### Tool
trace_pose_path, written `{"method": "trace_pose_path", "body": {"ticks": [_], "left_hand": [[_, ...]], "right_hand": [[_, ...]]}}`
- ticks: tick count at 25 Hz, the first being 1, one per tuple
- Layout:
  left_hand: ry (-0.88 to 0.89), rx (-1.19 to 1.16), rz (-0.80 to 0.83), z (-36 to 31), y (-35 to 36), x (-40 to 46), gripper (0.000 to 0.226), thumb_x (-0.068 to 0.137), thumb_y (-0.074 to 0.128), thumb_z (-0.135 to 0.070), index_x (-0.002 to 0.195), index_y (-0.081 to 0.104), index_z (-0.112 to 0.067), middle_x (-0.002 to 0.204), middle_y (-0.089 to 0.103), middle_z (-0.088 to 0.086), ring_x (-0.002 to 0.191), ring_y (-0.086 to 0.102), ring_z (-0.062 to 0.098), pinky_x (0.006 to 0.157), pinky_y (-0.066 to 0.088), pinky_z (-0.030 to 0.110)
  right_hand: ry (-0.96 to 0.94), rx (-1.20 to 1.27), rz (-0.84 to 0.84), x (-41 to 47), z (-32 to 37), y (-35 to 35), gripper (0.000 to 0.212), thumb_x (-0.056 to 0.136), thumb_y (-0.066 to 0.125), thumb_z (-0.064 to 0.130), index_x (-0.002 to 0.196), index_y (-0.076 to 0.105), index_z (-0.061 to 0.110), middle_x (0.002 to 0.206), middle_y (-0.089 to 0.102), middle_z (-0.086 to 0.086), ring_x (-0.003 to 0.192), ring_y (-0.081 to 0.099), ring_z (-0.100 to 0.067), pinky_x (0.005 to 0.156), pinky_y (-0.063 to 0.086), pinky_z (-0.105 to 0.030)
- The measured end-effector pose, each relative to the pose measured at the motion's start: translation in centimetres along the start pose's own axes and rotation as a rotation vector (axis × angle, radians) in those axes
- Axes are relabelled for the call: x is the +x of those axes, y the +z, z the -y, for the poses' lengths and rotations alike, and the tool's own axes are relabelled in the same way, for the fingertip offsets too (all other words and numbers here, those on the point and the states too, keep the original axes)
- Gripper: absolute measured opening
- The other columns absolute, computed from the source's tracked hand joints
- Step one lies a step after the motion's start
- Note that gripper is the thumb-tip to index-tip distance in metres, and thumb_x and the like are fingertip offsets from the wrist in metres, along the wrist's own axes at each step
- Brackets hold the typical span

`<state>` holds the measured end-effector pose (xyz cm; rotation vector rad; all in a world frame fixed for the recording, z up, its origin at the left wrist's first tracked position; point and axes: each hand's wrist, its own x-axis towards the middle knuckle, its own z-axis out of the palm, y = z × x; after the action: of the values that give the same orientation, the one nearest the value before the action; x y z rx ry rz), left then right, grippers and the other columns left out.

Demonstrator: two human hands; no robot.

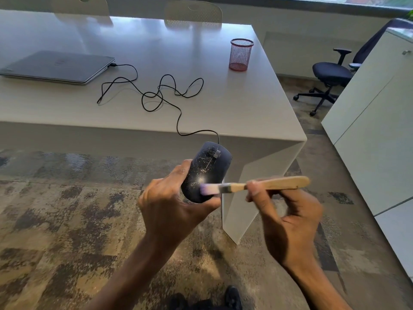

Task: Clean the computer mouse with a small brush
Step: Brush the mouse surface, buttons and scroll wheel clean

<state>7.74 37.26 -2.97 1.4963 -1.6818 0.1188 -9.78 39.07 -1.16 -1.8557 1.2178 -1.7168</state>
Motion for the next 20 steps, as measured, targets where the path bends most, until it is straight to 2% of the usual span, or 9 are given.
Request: {"method": "trace_pose_path", "body": {"ticks": [2, 4, 7, 9, 12, 16, 18, 20], "left_hand": [[0.021, -0.003, 0.021, 0.1, -0.1, -0.2, 0.08, 0.064, 0.062, -0.066, 0.115, 0.066, -0.004, 0.065, 0.062, 0.003, 0.055, 0.054, 0.019, 0.058, 0.042, 0.027], [0.032, -0.022, 0.008, 0.0, -0.2, -0.2, 0.079, 0.064, 0.061, -0.065, 0.114, 0.066, -0.004, 0.067, 0.064, 0.003, 0.055, 0.055, 0.019, 0.057, 0.046, 0.029], [0.034, -0.053, -0.032, -0.2, -0.3, -0.2, 0.073, 0.068, 0.063, -0.063, 0.111, 0.068, -0.004, 0.072, 0.069, 0.005, 0.055, 0.059, 0.021, 0.056, 0.053, 0.034], [0.015, -0.063, -0.039, -0.1, -0.3, -0.2, 0.071, 0.067, 0.065, -0.061, 0.11, 0.068, -0.004, 0.075, 0.07, 0.007, 0.056, 0.062, 0.024, 0.054, 0.054, 0.039], [0.044, -0.063, -0.046, 0.1, -0.3, -0.4, 0.069, 0.067, 0.068, -0.057, 0.109, 0.068, -0.002, 0.075, 0.07, 0.008, 0.055, 0.062, 0.023, 0.053, 0.054, 0.038], [0.052, -0.081, -0.057, -0.2, -0.4, -0.4, 0.069, 0.068, 0.068, -0.057, 0.11, 0.068, -0.003, 0.079, 0.071, 0.007, 0.059, 0.064, 0.021, 0.055, 0.055, 0.037], [0.047, -0.106, -0.038, -0.1, -0.6, -0.4, 0.068, 0.067, 0.068, -0.057, 0.111, 0.068, -0.005, 0.08, 0.071, 0.005, 0.06, 0.064, 0.021, 0.055, 0.055, 0.037], [0.047, -0.12, -0.018, -0.2, -0.7, -0.5, 0.068, 0.067, 0.068, -0.057, 0.112, 0.067, -0.006, 0.079, 0.071, 0.004, 0.059, 0.063, 0.022, 0.053, 0.054, 0.037]], "right_hand": [[-0.036, 0.013, 0.11, -0.5, 0.2, 0.7, 0.006, 0.088, 0.065, 0.028, 0.088, 0.071, 0.03, 0.078, 0.069, 0.013, 0.069, 0.064, 0.001, 0.061, 0.048, -0.012], [0.003, -0.003, 0.103, -0.4, -0.3, 0.7, 0.006, 0.089, 0.064, 0.031, 0.088, 0.07, 0.032, 0.077, 0.069, 0.014, 0.069, 0.064, -0.003, 0.06, 0.049, -0.014], [0.072, 0.003, -0.024, 0.8, -1.5, -0.1, 0.011, 0.091, 0.061, 0.031, 0.082, 0.065, 0.036, 0.08, 0.069, 0.007, 0.067, 0.064, -0.012, 0.058, 0.053, -0.03], [0.129, -0.026, -0.106, 1.9, -2.3, -0.7, 0.009, 0.092, 0.061, 0.033, 0.084, 0.064, 0.036, 0.081, 0.07, 0.013, 0.069, 0.065, -0.013, 0.063, 0.054, -0.036], [0.172, -0.034, -0.179, 3.0, -2.7, -1.1, 0.011, 0.092, 0.061, 0.037, 0.082, 0.065, 0.035, 0.076, 0.069, 0.025, 0.071, 0.066, -0.004, 0.067, 0.055, -0.028], [0.115, 0.116, -0.029, 2.5, -2.4, -0.7, 0.013, 0.092, 0.064, 0.035, 0.082, 0.071, 0.032, 0.075, 0.071, 0.014, 0.071, 0.067, -0.005, 0.07, 0.054, -0.02], [0.154, 0.057, -0.036, 2.9, -2.8, -0.8, 0.012, 0.093, 0.066, 0.032, 0.082, 0.07, 0.028, 0.073, 0.071, 0.013, 0.07, 0.067, -0.003, 0.07, 0.054, -0.021], [0.204, 0.002, -0.112, 4.0, -3.3, -1.1, 0.012, 0.094, 0.065, 0.026, 0.082, 0.068, 0.027, 0.071, 0.069, 0.012, 0.07, 0.065, -0.002, 0.072, 0.056, -0.028]]}}
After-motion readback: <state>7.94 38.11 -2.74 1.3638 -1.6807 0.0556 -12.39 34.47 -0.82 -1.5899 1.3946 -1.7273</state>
